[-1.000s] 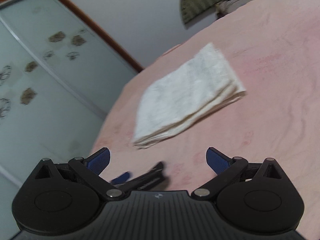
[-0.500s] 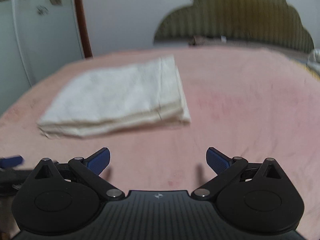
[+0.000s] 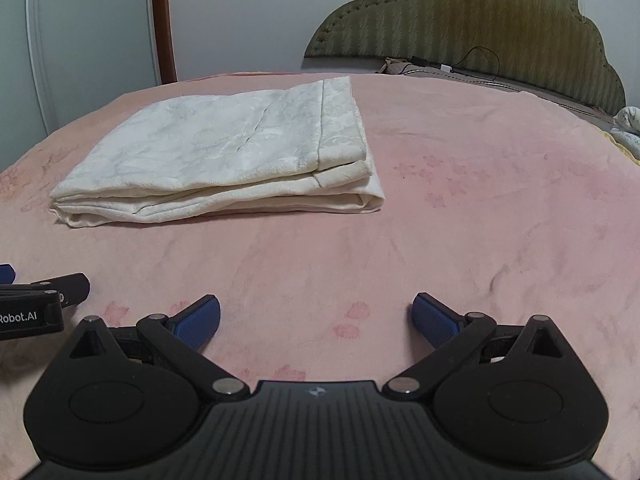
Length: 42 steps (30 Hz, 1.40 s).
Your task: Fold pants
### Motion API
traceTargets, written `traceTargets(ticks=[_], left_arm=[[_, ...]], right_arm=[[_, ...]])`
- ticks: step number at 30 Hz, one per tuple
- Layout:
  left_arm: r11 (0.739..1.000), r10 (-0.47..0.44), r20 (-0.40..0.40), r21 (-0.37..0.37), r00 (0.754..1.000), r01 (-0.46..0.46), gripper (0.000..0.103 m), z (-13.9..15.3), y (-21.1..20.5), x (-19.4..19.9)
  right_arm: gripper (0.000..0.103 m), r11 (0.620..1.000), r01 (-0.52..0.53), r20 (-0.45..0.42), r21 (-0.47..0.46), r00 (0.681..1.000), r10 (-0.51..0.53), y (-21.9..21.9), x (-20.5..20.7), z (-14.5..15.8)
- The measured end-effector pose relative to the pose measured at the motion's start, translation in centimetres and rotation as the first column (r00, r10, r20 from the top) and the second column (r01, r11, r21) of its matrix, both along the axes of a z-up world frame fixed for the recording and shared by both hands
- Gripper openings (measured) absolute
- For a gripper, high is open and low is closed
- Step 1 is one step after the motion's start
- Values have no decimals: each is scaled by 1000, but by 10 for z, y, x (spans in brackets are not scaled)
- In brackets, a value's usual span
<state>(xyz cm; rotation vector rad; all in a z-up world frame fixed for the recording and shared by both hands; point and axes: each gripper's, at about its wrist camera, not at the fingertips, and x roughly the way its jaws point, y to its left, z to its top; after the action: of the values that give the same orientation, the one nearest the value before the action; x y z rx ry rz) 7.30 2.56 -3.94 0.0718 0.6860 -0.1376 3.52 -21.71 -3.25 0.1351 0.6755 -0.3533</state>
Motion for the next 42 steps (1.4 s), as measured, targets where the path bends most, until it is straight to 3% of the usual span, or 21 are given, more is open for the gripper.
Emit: traceTargets(ticks=[42], left_arm=[[1000,15,7,-2,1000,-15,103,0,-2,-1]], right_arm=[[103,1000,-25,0,9,1000,25,-1,0,0]])
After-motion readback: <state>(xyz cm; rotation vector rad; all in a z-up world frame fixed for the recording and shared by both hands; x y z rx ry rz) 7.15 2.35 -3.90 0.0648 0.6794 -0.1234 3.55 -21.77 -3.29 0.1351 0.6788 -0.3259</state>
